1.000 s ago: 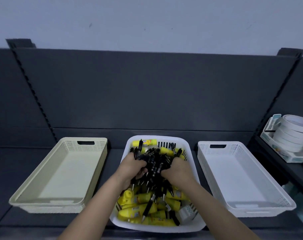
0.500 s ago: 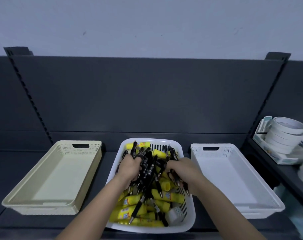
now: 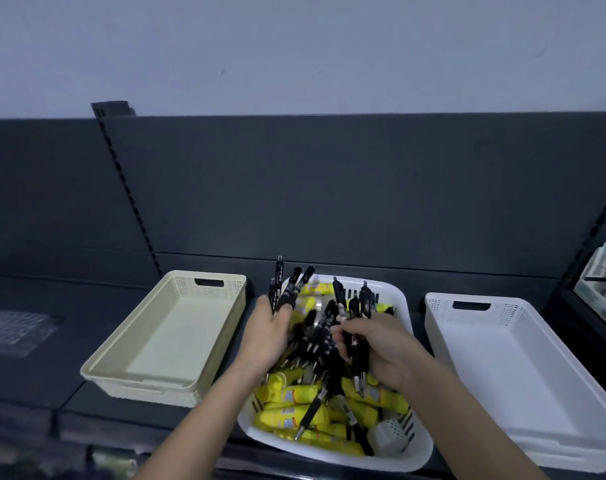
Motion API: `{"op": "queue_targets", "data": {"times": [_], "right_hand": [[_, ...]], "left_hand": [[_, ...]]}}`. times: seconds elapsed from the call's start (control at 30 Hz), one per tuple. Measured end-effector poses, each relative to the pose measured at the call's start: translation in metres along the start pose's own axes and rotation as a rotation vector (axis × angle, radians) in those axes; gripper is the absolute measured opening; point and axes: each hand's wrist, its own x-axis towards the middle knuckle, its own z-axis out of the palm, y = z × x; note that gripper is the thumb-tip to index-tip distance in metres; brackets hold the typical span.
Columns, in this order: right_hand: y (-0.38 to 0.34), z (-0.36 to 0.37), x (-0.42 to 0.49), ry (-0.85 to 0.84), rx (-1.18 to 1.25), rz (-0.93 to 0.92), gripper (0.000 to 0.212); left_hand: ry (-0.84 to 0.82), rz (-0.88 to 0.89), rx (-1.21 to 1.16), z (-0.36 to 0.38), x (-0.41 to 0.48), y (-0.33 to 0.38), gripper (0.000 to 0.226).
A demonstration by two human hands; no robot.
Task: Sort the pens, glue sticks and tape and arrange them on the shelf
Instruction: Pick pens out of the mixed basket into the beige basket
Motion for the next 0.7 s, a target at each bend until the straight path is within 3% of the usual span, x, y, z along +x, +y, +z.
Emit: {"op": "queue_targets", "data": {"times": [0.17,0.33,0.5,0.7], "right_hand": [[0.006,0.051,0.011,-0.072,-0.045,-0.016,0.006],[0.016,0.117,0.034,-0.071,0.091,0.013,0.002],[0.039,0.188,0.062,-0.026,-0.016,-0.02,0.003],[0.068,0.247,0.094,-0.019,-0.037,0.097,0.015]], "left_hand": [[0.058,-0.006,0.021,-0.05,0.011,-0.009,0.013],[0.061,-0.09,-0.076,-0.113,0.033,-0.03,0.006],[0.011,-0.165,0.045,-0.168,0.064,-0.07,0.002],[-0.126,-0.24,0.344,-0.198,0.094,-0.119,0.009]]}}
